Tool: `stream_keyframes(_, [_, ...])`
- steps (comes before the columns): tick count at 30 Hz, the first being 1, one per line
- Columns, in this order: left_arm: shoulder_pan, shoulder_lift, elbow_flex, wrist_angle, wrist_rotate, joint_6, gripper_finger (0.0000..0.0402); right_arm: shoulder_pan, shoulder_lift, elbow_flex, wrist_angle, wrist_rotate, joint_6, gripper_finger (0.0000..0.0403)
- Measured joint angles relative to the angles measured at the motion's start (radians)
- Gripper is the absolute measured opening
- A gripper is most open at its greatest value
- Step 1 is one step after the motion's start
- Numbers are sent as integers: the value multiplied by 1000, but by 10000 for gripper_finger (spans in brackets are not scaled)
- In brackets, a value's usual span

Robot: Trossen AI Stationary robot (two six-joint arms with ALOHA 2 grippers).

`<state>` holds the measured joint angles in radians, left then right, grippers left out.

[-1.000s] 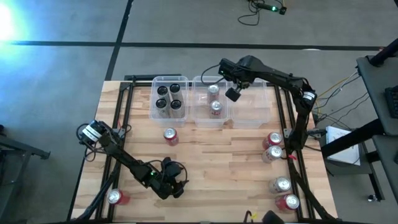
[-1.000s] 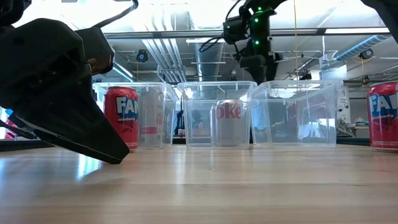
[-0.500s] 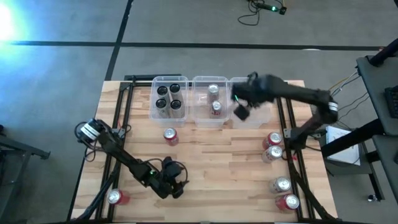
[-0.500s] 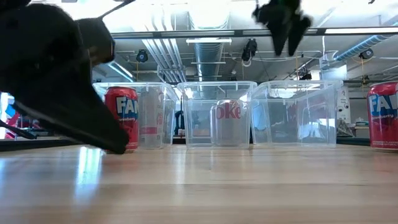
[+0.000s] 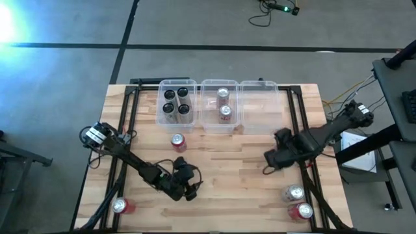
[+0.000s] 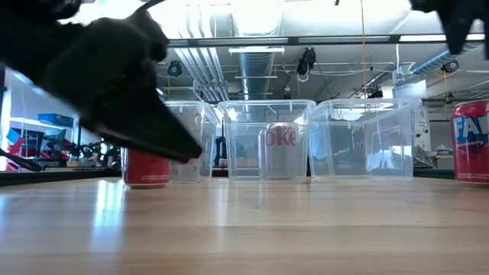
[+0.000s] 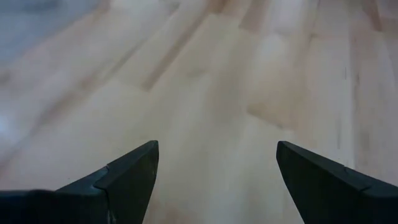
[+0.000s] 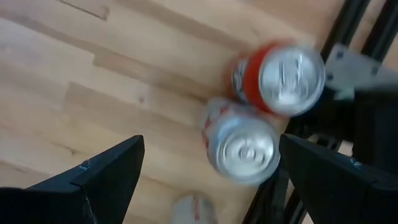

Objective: Sort soda cans
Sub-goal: Put the top red-silver soda can into the middle transparent bin

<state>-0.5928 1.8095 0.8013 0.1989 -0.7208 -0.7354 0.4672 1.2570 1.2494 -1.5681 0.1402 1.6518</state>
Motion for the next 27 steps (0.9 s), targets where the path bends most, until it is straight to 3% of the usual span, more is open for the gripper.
stream_keyframes(10, [86,-2,123,-1,30,282,310,61,-35,-92,6,-91,203,368])
stream_keyframes(19, [86,3,81,-19,27,223,310,50,-187,-280,150,-112,294,368])
stream_keyframes(27, [92,5,59,-23,25,199,310,34,-221,-426,263,-114,330,368])
